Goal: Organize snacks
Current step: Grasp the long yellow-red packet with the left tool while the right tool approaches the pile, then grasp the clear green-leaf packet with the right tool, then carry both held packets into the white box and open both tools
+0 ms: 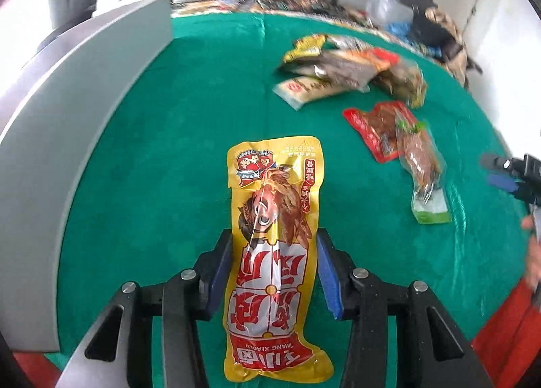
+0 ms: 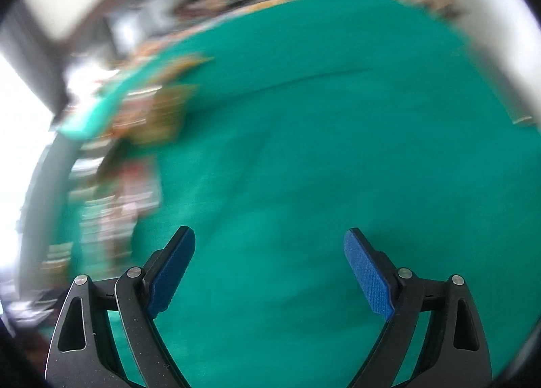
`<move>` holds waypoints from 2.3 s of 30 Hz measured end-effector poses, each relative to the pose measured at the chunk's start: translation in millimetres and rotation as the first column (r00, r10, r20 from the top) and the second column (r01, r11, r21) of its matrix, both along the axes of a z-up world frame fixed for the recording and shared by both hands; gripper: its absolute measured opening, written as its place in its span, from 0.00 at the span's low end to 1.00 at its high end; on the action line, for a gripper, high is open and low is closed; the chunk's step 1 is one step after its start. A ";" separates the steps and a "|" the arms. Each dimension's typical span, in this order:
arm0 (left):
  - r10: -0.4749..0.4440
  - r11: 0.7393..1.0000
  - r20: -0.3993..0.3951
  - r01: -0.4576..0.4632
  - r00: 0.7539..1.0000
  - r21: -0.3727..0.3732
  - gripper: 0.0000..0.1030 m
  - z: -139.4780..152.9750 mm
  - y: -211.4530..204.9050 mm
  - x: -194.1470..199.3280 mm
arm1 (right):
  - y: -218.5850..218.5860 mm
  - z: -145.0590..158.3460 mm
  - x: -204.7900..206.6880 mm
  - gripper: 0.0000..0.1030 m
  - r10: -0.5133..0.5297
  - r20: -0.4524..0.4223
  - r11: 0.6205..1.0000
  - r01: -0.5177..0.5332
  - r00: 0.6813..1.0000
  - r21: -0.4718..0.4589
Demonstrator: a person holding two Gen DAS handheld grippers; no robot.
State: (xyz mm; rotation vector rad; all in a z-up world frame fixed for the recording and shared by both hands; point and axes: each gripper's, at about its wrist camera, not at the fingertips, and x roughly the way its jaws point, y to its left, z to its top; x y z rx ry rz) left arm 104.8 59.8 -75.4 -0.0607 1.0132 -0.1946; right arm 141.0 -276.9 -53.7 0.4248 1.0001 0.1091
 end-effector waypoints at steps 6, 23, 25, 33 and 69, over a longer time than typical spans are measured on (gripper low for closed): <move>0.069 0.995 0.070 -0.064 0.995 -0.075 0.45 11.3 27.6 -15.3 | 155.8 35.2 35.1 0.88 0.264 -0.021 0.958 -0.265 0.964 -0.114; 0.175 0.946 0.173 -0.117 0.969 -0.303 0.45 36.2 92.1 -44.1 | 140.8 48.4 26.0 0.10 0.180 -0.152 0.984 -0.180 0.972 0.014; 0.184 0.941 0.165 -0.125 0.969 -0.314 0.45 33.8 94.0 -43.7 | 151.7 50.9 25.4 0.27 0.171 -0.164 0.981 -0.183 0.972 -0.065; 0.170 0.948 0.161 -0.117 0.972 -0.297 0.45 28.9 85.3 -41.6 | 212.2 46.8 25.1 0.65 0.201 -0.179 0.914 -0.250 0.963 -0.321; 0.620 0.784 0.199 -0.594 0.759 -0.178 0.85 89.9 308.5 -51.4 | 366.6 21.6 31.1 0.72 0.540 0.165 0.833 -0.552 0.826 0.040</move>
